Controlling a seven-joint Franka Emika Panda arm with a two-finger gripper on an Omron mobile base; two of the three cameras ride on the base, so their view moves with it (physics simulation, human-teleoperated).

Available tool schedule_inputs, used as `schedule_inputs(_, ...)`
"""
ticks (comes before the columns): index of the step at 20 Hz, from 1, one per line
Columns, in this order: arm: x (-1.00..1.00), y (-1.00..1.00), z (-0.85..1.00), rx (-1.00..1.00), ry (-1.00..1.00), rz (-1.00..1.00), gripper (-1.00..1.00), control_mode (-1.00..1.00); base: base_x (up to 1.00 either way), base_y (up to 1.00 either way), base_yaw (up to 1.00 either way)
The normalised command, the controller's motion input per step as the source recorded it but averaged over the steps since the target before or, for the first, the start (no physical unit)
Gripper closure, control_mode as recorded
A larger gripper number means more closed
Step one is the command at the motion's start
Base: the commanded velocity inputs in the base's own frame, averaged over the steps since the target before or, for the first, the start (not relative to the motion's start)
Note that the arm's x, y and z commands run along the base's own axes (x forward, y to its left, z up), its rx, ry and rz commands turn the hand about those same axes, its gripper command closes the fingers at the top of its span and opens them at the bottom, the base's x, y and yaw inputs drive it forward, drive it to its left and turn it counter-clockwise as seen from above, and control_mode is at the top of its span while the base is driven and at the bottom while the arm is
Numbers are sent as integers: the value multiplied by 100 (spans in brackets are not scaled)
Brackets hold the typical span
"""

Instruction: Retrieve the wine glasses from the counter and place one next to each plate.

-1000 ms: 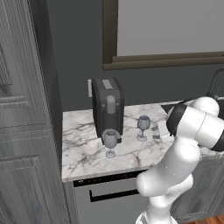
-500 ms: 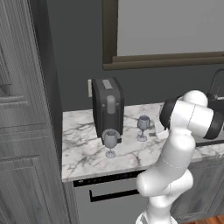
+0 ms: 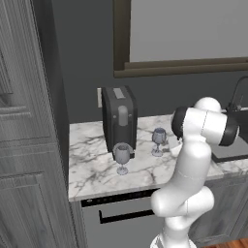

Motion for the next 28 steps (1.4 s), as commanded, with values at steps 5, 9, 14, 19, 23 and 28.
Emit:
schedule_inputs(5,30,12,-18,0,1,0,-100,-100,0,0,0)
schedule_inputs(9,29,5,-19,0,0,0,-100,-100,0,0,0)
schedule_inputs(14,27,5,-17,0,0,0,-100,-100,0,0,0)
schedule_inputs(19,38,24,-14,0,0,0,-100,-100,0,0,0)
schedule_inputs(23,21,11,-9,0,0,0,100,-100,0,0,0)
schedule_inputs(28,20,19,-10,0,0,0,100,-100,0,0,0)
